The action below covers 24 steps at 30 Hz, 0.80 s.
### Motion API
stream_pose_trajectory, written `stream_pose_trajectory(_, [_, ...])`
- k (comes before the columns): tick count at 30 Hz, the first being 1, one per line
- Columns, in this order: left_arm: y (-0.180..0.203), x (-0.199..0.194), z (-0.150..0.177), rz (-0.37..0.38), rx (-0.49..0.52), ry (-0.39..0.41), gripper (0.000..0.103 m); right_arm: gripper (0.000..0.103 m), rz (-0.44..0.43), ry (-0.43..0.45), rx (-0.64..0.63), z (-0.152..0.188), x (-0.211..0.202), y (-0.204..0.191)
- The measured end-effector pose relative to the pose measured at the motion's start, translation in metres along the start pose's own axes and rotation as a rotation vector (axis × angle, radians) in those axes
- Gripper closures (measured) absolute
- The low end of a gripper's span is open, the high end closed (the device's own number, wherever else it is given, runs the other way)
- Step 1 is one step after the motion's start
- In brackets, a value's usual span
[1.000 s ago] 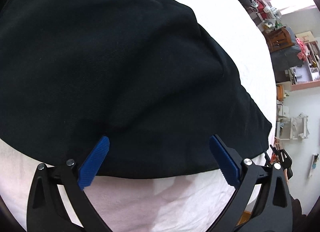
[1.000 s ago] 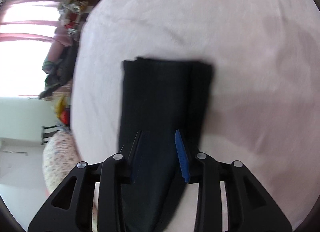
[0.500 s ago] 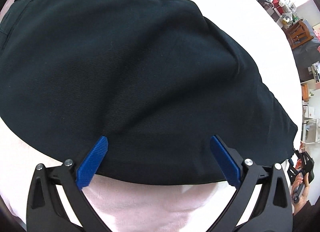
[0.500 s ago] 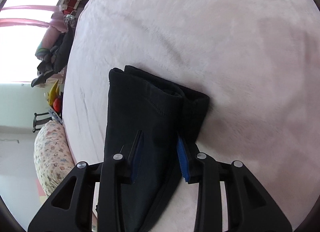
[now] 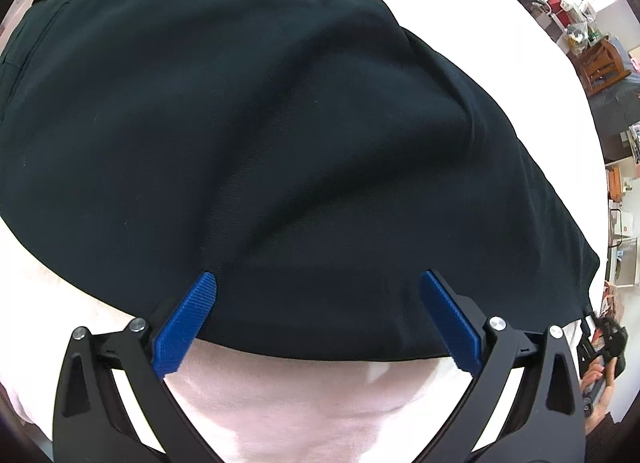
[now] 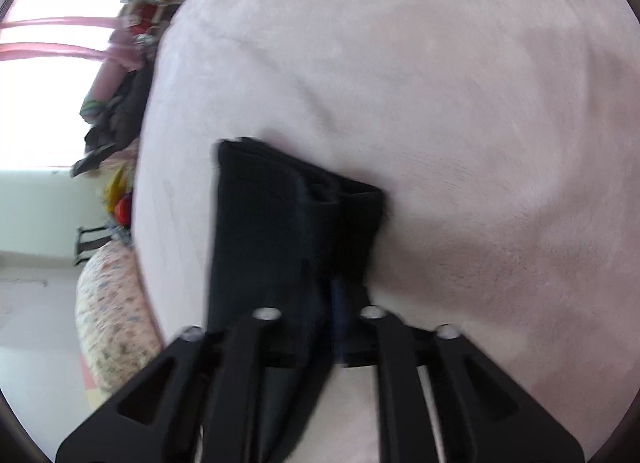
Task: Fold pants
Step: 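Grasp the black trouser leg end with the right gripper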
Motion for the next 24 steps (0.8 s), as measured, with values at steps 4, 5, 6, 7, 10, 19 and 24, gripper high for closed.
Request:
stream_pose_trajectory(4, [-0.005, -0.011, 0.002, 0.067, -0.049, 0.039, 0.002, 0.046, -0.024, 0.097, 0.001, -0.007, -0.029, 0.001])
stream_pose_trajectory(5, [-0.005, -0.016, 0.004, 0.087, -0.06, 0.051, 0.002, 0.046, -0.018, 0.092, 0.021, -0.009, -0.028, 0.005])
stream_pose_trajectory(6, [-0.004, -0.021, 0.006, 0.104, -0.064, 0.062, 0.002, 0.046, -0.015, 0.079, 0.048, -0.01, -0.024, 0.011])
stream_pose_trajectory(7, [-0.003, -0.024, 0.009, 0.111, -0.061, 0.068, 0.002, 0.046, -0.02, 0.07, 0.064, -0.01, -0.021, 0.014])
stream_pose_trajectory(10, [0.003, -0.034, 0.023, 0.133, -0.046, 0.068, 0.002, 0.047, -0.029, 0.062, 0.055, -0.011, -0.01, 0.013])
stream_pose_trajectory(19, [-0.026, -0.051, 0.054, 0.158, -0.097, 0.024, 0.002, 0.085, 0.024, 0.086, -0.039, -0.001, 0.004, 0.014])
stream_pose_trajectory(24, [-0.034, -0.051, 0.06, 0.157, -0.145, 0.012, 0.002, 0.091, -0.014, 0.118, -0.068, 0.002, -0.004, 0.0])
Point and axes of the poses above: each gripper's, at about its wrist camera, not at the fingertips, and x roughly the way its jaws point, y to its right, z to its underside, the point moved 5 cm from there along x, roughly the way its jaws point, and after that the axes turned 5 degrees about -z, right-handed, at the moved point
